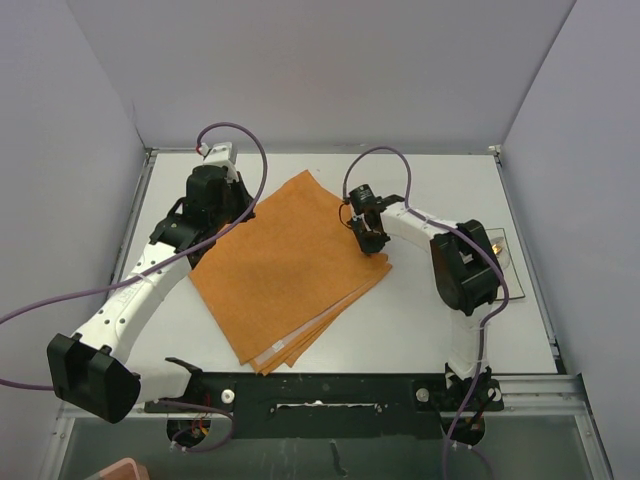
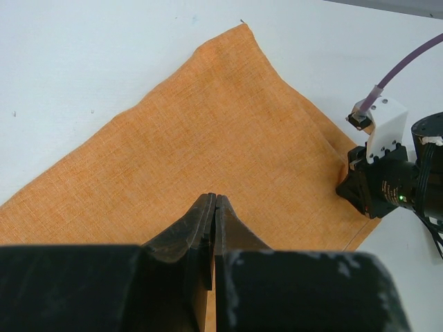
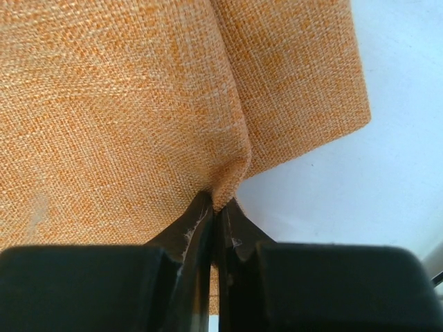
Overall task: Set the dinner table for one person
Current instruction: Flatten out the napkin at the center of the board.
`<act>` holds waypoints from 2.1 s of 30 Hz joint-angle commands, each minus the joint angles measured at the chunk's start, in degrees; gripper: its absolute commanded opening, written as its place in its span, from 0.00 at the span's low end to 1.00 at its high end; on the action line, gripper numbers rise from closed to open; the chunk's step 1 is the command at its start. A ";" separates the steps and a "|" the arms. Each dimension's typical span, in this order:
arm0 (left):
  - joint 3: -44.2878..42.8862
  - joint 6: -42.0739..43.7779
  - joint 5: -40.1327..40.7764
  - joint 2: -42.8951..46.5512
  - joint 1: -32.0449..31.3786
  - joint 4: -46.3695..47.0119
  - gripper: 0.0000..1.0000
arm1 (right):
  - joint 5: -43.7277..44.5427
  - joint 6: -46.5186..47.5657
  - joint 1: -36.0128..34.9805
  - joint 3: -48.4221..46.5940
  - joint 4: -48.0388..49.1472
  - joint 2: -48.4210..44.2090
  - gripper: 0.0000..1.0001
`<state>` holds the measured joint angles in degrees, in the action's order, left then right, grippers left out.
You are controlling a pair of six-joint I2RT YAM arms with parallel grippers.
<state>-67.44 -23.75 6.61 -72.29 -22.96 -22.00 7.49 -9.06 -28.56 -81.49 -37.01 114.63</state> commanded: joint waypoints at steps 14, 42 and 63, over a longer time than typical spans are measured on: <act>-1.26 -0.85 -0.46 0.25 -0.26 3.81 0.00 | 1.88 1.76 -1.04 -15.77 -0.93 -8.27 0.00; -1.24 1.05 0.41 0.92 -0.24 2.08 0.00 | 2.57 3.51 -0.77 -33.80 4.08 2.66 0.00; -1.04 0.37 0.22 0.47 -0.24 2.86 0.00 | 2.04 12.37 -4.40 -33.86 13.39 -4.73 0.00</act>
<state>-66.89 -23.18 6.83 -72.29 -22.96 -21.80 8.51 1.02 -32.71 -110.34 -29.45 114.41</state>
